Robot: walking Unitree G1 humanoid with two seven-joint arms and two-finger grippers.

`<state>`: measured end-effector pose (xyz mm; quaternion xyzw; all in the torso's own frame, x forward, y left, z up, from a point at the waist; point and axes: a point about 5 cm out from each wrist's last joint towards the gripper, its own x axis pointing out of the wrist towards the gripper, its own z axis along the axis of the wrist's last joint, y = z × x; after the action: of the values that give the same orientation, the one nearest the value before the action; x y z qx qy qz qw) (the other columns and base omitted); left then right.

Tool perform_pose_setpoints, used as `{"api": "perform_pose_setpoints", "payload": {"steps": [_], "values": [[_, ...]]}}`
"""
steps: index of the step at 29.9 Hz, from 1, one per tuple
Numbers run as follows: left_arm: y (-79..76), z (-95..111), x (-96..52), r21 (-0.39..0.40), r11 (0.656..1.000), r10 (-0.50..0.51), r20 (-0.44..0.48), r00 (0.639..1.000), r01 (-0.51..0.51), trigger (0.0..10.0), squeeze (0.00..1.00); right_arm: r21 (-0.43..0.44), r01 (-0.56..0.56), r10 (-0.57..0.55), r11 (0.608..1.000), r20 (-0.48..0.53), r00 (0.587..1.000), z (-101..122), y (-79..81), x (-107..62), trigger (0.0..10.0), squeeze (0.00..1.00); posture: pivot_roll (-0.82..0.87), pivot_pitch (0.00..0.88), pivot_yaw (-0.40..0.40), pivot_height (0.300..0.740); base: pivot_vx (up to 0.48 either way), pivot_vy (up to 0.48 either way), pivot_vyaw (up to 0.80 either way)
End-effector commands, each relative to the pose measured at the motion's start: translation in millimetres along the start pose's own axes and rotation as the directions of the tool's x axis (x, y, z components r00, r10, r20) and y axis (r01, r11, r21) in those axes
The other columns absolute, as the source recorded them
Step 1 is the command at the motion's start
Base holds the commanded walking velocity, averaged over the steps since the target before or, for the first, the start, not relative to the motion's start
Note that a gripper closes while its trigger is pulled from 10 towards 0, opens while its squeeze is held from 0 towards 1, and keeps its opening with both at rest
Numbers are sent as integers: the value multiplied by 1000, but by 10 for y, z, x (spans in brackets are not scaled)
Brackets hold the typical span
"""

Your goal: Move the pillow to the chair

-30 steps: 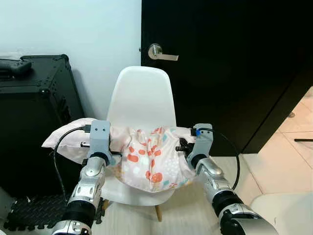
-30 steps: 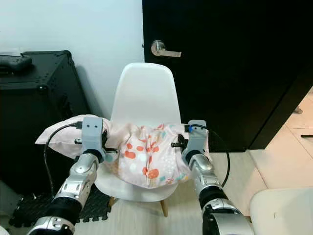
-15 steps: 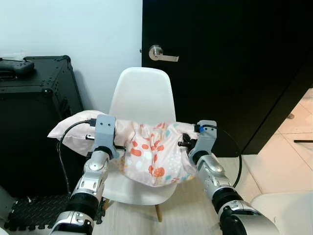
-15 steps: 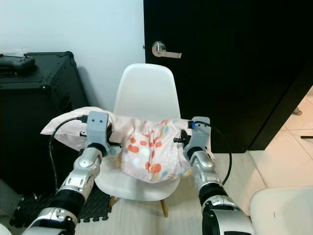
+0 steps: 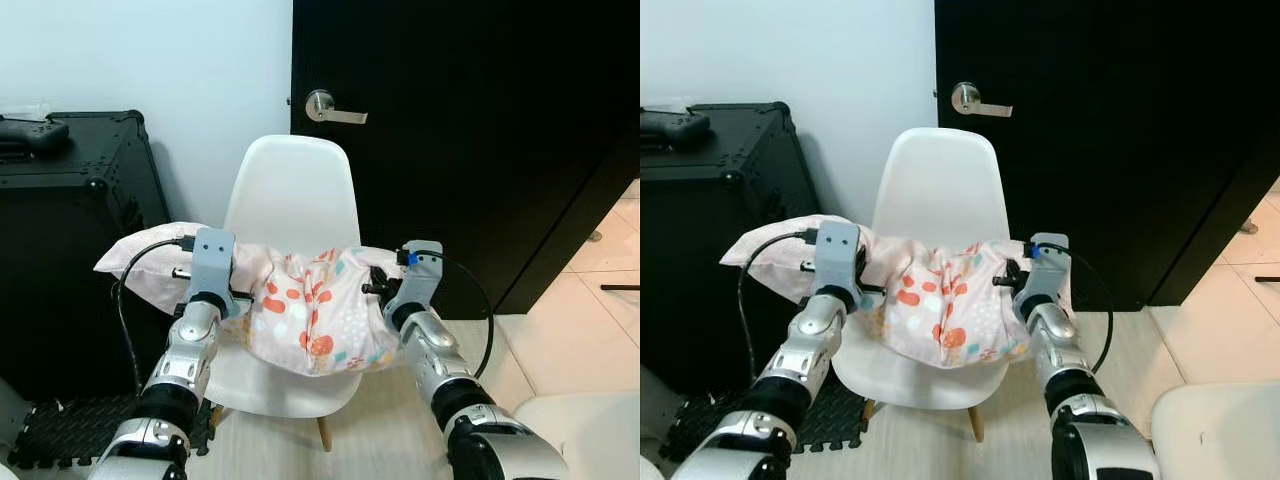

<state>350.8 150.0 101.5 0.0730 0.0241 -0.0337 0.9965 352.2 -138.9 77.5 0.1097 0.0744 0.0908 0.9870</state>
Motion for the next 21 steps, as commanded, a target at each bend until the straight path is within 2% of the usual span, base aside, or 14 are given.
{"api": "perform_pose_setpoints", "payload": {"steps": [1,8,21], "values": [[-67,172,61,32,998,-53,76,996,51,10000,0,-12,-50,50,999,63,997,142,110,68,10000,0,5,11,-62,740,0,0,0],[-38,220,94,61,996,-64,89,994,59,10000,0,-23,-64,65,998,46,997,122,126,70,10000,0,6,30,-62,722,0,0,0],[-47,143,63,63,996,-72,77,994,67,10000,0,-28,-66,67,997,33,997,62,113,39,10000,0,4,61,-64,677,0,0,0]]}}
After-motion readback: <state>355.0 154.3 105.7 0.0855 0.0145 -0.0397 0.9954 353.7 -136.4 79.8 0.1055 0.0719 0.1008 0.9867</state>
